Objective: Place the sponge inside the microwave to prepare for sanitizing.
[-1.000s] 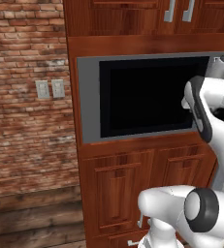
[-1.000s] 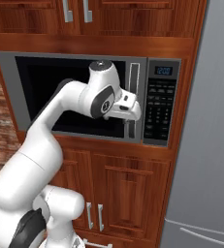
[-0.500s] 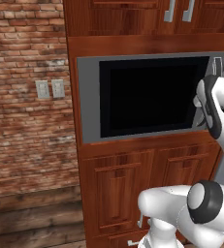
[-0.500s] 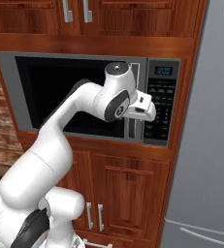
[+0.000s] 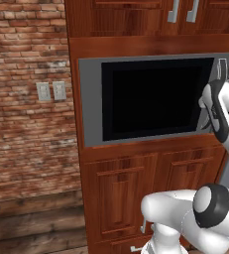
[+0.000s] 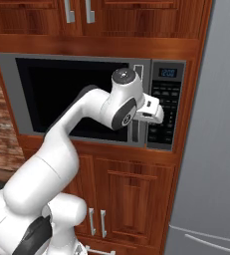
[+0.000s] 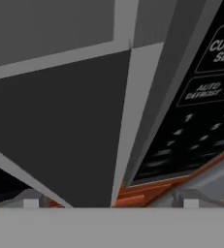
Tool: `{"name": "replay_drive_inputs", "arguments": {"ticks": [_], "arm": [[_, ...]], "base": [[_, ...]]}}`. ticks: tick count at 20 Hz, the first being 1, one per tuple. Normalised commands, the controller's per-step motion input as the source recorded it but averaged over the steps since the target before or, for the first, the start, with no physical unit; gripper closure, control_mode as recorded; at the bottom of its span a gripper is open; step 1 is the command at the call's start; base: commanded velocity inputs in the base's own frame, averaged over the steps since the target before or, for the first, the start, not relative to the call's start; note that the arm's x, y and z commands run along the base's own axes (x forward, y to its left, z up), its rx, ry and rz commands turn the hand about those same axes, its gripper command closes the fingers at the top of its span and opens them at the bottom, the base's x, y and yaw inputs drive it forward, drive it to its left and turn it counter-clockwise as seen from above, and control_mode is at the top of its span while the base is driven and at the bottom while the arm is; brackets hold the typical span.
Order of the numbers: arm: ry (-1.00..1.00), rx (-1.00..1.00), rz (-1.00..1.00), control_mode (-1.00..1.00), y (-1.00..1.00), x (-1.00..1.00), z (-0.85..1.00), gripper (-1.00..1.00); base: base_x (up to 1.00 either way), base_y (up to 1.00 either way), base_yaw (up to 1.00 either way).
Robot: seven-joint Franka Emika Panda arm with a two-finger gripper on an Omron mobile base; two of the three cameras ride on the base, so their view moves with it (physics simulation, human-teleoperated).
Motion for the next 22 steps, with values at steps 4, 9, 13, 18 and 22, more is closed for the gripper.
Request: {"name": "replay_drive_inputs", "arguments": {"ticks": [4, 9, 13, 18, 22], "arm": [[-0.02, 0.00, 0.00, -1.00, 0.00, 0.13, 0.00, -1.00], [0.00, 0.00, 0.00, -1.00, 0.00, 0.11, 0.00, -1.00], [0.00, 0.00, 0.00, -1.00, 0.00, 0.13, 0.00, -1.00], [-0.05, 0.00, 0.04, -1.00, 0.07, 0.21, 0.00, -1.00], [-0.07, 0.00, 0.09, -1.00, 0.14, 0.28, 0.00, -1.00]], "base": [[0.00, 0.00, 0.00], [0.00, 0.00, 0.00], [0.00, 0.00, 0.00], [0.00, 0.00, 0.00], [0.00, 0.00, 0.00]]}}
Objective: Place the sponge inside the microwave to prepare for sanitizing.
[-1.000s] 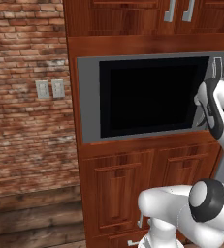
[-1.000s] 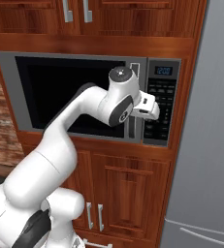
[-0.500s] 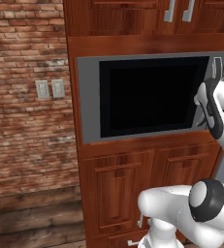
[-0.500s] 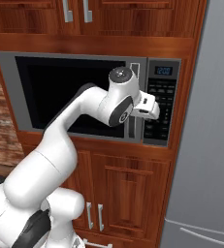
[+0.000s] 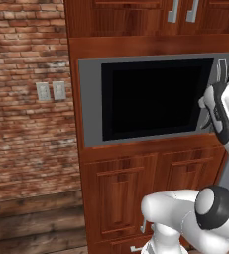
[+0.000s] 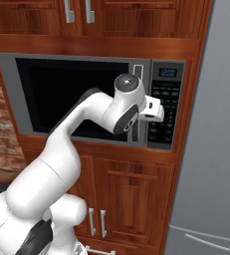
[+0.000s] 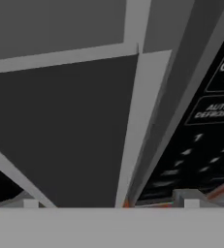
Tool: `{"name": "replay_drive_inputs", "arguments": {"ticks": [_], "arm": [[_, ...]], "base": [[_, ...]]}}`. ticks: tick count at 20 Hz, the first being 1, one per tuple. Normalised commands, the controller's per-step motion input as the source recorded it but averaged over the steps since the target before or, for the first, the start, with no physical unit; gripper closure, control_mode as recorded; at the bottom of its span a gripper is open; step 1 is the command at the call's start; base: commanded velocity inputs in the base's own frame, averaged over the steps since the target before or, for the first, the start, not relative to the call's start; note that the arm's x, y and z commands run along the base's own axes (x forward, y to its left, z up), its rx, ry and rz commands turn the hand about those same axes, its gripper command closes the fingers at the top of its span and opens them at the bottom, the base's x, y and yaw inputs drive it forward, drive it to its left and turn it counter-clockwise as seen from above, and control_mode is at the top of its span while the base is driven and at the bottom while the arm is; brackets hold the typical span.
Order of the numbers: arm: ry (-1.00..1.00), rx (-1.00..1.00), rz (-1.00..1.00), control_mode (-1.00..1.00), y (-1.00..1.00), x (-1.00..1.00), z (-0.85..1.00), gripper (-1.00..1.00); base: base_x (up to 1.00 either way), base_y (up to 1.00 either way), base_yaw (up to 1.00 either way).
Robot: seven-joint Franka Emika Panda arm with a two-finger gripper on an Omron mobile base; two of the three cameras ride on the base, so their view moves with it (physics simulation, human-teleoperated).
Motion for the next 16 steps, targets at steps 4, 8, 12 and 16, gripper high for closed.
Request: {"name": "replay_drive_inputs", "arguments": {"ticks": [4, 8, 12, 16], "arm": [[-0.13, -0.01, 0.09, -1.00, 0.23, 0.24, -0.06, -1.00], [-0.21, -0.09, 0.02, -1.00, 0.34, 0.11, -0.08, -1.00], [-0.29, -0.06, 0.00, -1.00, 0.33, 0.01, -0.01, -1.00], [-0.24, -0.01, -0.01, -1.00, 0.14, 0.05, 0.00, -1.00]], "base": [[0.00, 0.00, 0.00], [0.00, 0.00, 0.00], [0.00, 0.00, 0.00], [0.00, 0.00, 0.00]]}}
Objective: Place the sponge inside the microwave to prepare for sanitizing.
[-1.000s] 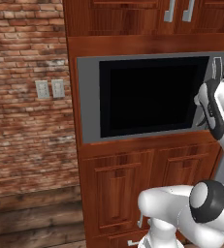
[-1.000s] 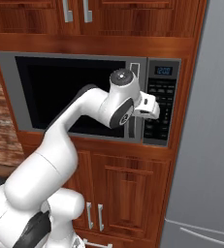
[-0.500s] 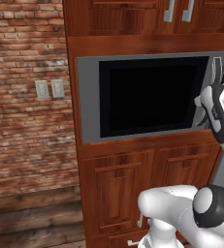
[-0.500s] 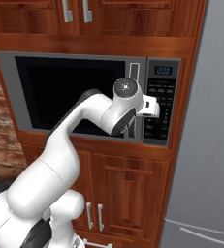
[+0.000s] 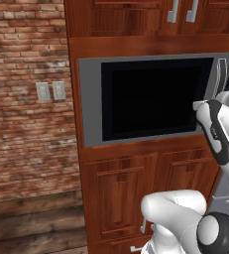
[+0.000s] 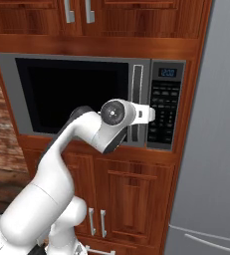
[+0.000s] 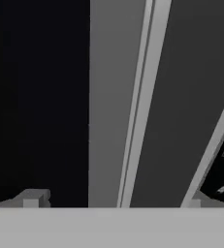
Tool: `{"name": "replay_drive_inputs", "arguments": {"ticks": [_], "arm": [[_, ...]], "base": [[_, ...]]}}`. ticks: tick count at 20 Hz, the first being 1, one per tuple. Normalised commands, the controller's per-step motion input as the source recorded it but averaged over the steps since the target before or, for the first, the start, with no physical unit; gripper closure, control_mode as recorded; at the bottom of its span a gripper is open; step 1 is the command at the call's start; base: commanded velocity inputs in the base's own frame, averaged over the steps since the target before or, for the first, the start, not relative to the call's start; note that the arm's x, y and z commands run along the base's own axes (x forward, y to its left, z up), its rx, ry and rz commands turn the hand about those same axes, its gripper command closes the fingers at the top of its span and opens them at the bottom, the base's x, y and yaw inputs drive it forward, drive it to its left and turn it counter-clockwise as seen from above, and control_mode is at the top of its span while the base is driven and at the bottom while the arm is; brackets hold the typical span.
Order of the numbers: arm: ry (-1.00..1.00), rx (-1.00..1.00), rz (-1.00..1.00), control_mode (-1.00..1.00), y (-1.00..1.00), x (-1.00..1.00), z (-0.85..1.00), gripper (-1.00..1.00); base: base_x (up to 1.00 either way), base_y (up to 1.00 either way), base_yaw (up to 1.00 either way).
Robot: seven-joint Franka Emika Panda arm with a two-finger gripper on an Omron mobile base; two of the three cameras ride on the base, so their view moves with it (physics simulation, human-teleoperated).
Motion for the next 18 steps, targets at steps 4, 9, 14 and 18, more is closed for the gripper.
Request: {"name": "replay_drive_inputs", "arguments": {"ticks": [4, 9, 14, 18], "arm": [[-0.06, 0.00, -0.03, -1.00, -0.31, 0.24, 0.00, -1.00], [-0.06, 0.00, -0.03, -1.00, -0.50, 0.08, 0.00, -1.00], [-0.06, 0.00, 0.00, -1.00, -0.46, 0.15, 0.00, -1.00], [-0.01, 0.02, 0.00, -1.00, -0.53, 0.28, 0.00, -1.00]], "base": [[0.00, 0.00, 0.00], [0.00, 0.00, 0.00], [0.00, 0.00, 0.00], [0.00, 0.00, 0.00]]}}
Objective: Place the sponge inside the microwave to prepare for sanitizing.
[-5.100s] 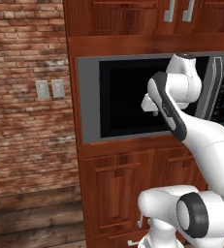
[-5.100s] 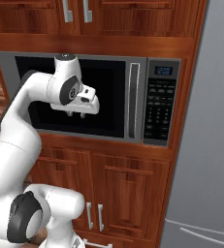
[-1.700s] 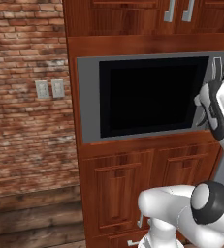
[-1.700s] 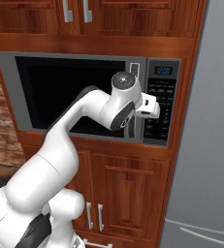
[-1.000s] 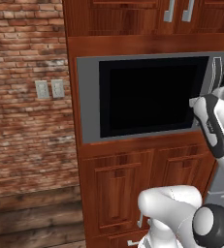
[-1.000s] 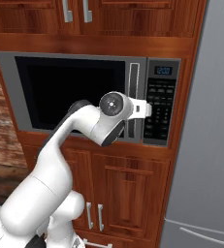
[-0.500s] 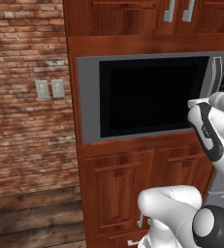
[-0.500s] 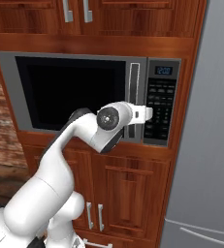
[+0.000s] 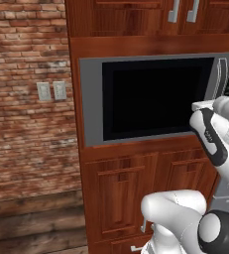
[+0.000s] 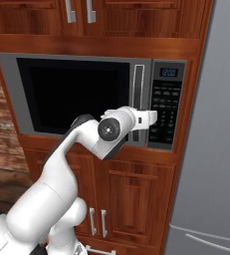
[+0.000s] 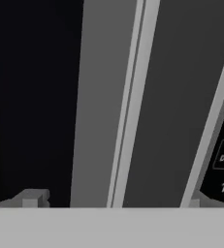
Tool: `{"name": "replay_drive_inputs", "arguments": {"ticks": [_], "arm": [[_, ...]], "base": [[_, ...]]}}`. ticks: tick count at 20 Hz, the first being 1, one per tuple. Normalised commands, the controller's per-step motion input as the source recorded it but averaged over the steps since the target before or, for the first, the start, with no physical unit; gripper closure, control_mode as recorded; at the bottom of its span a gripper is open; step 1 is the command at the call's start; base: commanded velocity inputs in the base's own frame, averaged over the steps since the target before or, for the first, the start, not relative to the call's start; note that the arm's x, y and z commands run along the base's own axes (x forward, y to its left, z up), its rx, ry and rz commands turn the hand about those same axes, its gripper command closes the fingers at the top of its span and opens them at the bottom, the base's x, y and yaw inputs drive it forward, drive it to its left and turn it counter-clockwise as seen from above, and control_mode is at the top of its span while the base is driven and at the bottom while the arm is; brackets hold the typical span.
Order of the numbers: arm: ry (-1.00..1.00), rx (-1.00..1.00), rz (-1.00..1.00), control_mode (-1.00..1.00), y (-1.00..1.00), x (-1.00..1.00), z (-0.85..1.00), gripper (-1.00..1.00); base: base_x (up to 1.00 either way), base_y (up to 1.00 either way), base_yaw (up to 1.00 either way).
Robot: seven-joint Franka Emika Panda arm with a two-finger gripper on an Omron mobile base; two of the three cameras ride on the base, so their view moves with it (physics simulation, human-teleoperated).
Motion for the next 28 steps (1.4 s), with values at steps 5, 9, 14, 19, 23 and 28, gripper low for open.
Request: {"name": "replay_drive_inputs", "arguments": {"ticks": [5, 9, 14, 19, 23, 28], "arm": [[0.00, 0.00, -0.01, -1.00, -0.04, 0.17, 0.00, 1.00], [0.00, 0.00, 0.00, -1.00, 0.00, 0.00, 0.00, 1.00], [0.01, 0.00, 0.00, -1.00, 0.00, 0.00, 0.00, 1.00], [0.00, 0.00, -0.05, -1.00, 0.13, -0.14, 0.00, 1.00], [0.00, 0.00, -0.12, -1.00, 0.36, -0.51, 0.00, 1.00], [0.11, 0.00, -0.14, -1.00, 0.38, -0.54, 0.00, 1.00]], "base": [[0.00, 0.00, 0.00], [0.00, 0.00, 0.00], [0.00, 0.00, 0.00], [0.00, 0.00, 0.00], [0.00, 0.00, 0.00], [0.00, 0.00, 0.00]]}}
